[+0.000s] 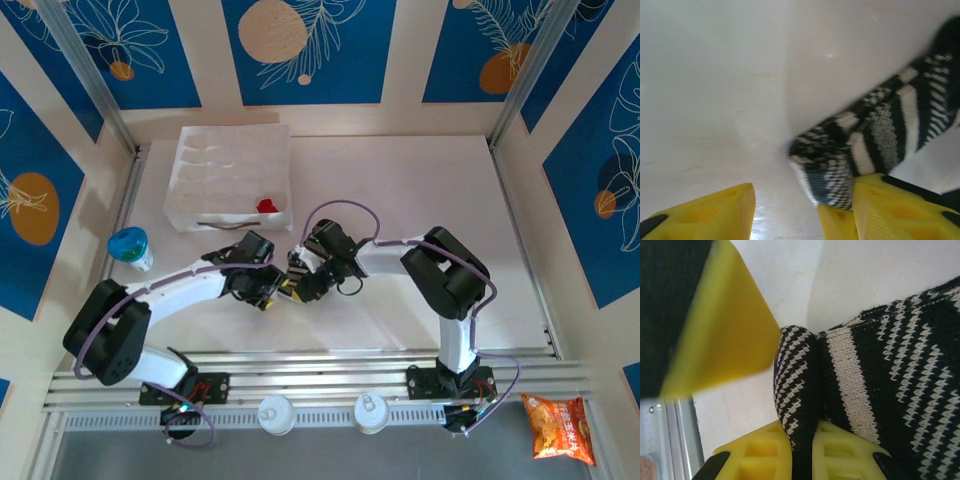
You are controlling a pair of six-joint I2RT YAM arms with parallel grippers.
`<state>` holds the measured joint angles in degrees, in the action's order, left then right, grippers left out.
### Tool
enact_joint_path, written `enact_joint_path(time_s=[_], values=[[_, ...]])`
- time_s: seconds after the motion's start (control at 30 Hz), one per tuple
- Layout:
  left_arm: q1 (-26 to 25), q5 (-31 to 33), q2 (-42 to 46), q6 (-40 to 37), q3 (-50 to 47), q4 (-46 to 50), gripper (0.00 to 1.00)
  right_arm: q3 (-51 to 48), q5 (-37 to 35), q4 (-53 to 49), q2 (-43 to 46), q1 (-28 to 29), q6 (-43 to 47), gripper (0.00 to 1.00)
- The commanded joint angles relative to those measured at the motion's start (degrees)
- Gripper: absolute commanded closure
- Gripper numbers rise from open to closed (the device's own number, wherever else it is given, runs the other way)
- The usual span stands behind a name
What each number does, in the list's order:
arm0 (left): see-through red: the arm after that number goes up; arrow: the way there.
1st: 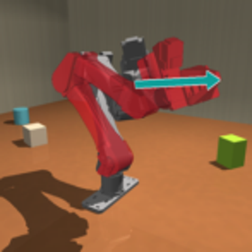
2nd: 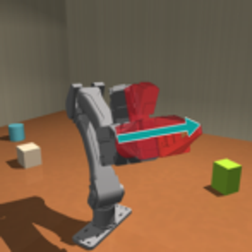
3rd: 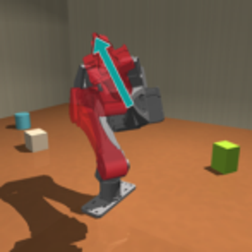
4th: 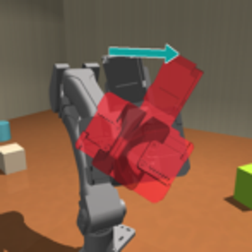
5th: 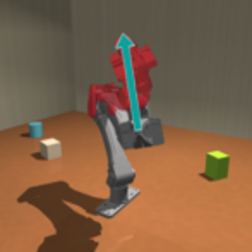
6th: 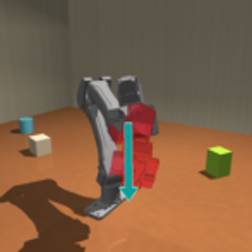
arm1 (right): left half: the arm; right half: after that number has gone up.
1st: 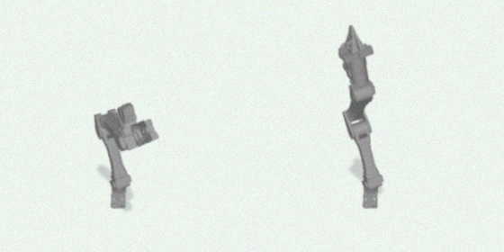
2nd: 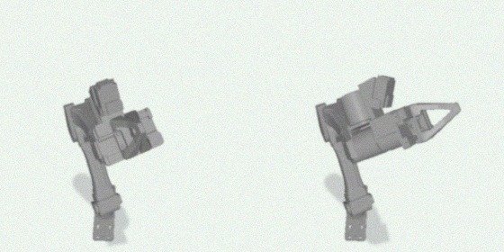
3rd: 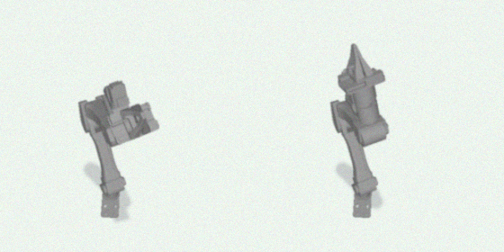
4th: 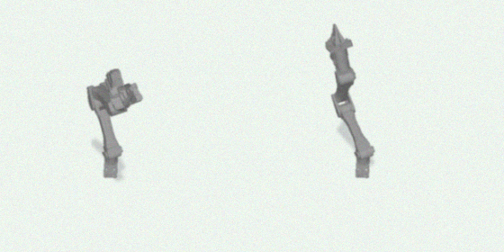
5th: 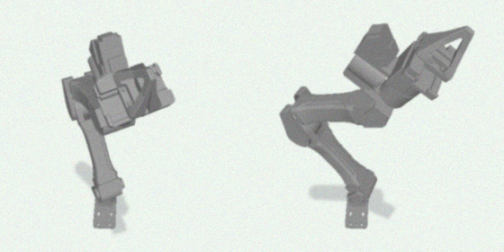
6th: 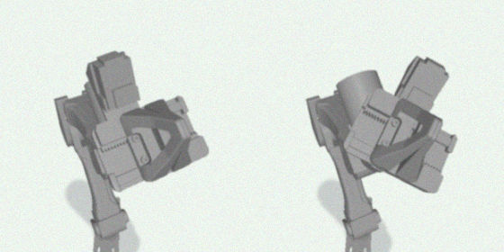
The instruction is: Roll the socks
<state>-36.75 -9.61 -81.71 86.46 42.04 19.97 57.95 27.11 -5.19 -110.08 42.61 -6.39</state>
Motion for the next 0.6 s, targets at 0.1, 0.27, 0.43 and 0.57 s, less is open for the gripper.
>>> enact_joint_path(time_s=[0.1, 0.27, 0.43, 0.57], values=[[-1.7, 0.1, -3.3, 2.3, -1.1, -7.3, 0.54, 0.3, 1.4, -8.0, -3.4, -0.7, -2.1, 1.0], [-2.2, 0.2, -5.9, 2.6, -0.8, -7.3, 0.63, -1.0, 0.3, -6.4, -3.0, -0.7, -2.9, 1.0], [-2.6, -0.6, -9.4, 1.1, 1.9, -0.3, 0.78, -1.8, -1.6, -5.5, -2.6, -0.2, -2.2, 0.91], [-3.1, -0.6, -11.7, 0.8, 3.1, 6.0, 0.83, -5.1, -8.1, -1.3, 2.6, 2.2, 1.6, 0.64]])
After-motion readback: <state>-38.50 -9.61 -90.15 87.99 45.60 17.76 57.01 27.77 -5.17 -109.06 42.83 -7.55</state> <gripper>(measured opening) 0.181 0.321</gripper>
